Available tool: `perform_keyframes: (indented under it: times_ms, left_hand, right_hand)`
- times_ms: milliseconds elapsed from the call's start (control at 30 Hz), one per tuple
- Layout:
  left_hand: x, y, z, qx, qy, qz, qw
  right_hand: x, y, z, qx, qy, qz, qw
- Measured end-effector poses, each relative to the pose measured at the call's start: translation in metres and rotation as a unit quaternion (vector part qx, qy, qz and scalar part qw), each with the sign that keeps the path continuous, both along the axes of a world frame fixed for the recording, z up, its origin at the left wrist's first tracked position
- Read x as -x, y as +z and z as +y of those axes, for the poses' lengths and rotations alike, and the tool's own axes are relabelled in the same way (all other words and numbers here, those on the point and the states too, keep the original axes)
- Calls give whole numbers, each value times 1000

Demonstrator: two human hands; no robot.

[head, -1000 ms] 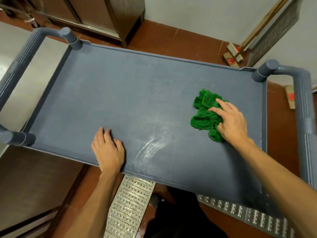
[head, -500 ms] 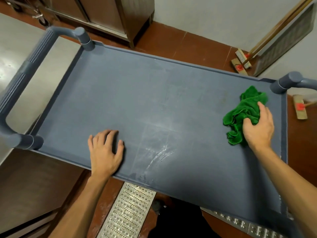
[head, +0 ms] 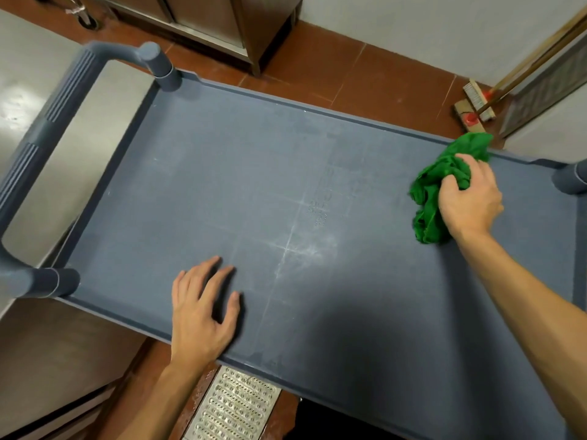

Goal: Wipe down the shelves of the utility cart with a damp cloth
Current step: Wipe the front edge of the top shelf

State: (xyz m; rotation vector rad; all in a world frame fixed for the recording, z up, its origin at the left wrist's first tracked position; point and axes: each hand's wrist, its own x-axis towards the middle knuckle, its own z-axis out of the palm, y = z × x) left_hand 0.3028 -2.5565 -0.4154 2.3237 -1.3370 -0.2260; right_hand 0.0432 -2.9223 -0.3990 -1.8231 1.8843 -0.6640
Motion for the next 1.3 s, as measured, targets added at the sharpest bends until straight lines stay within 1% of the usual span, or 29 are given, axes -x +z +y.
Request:
perform_keyframes:
  times_ms: [100,167,300,367,467,633,800,933,1067,1200,1300]
  left_hand:
    - [2,1,-1,7,-8,6,1000]
    - [1,1,-1,18,-15,6,1000]
    - [2,2,-2,26,-17,9,999]
    - [2,2,-3,29,-17,9,999]
    - [1,2,-4,29,-5,7,1000]
    - [2,5,-3,41,35,15,998]
    - [0,2,-1,77,114,-2,990]
    - [0,0,0,110,148,-14,983]
    - [-2,-1,1,115,148,-9,982]
    - [-3,-2,2,103,134,-9,985]
    - [-4,-5,5,113,135,5,984]
  right_hand:
    - [-23,4,-5,5,41,8,999]
    - [-39,4,-5,17,91,16,996]
    - [-80,7,-4,15,178,17,984]
    - [-106,10,-3,11,233,45,971]
    - [-147,10,9,-1,339,75,938]
    - [-202,4,78,6,491,65,869]
    - [-226,-6,173,-10,600,-6,800]
    - [-221,-8,211,-18,644,-13,764]
    - [-210,-6,216,4,674,-10,739]
    - [-190,-6,222,24,722,1,692]
    - [-174,-6,225,28,741,-11,670]
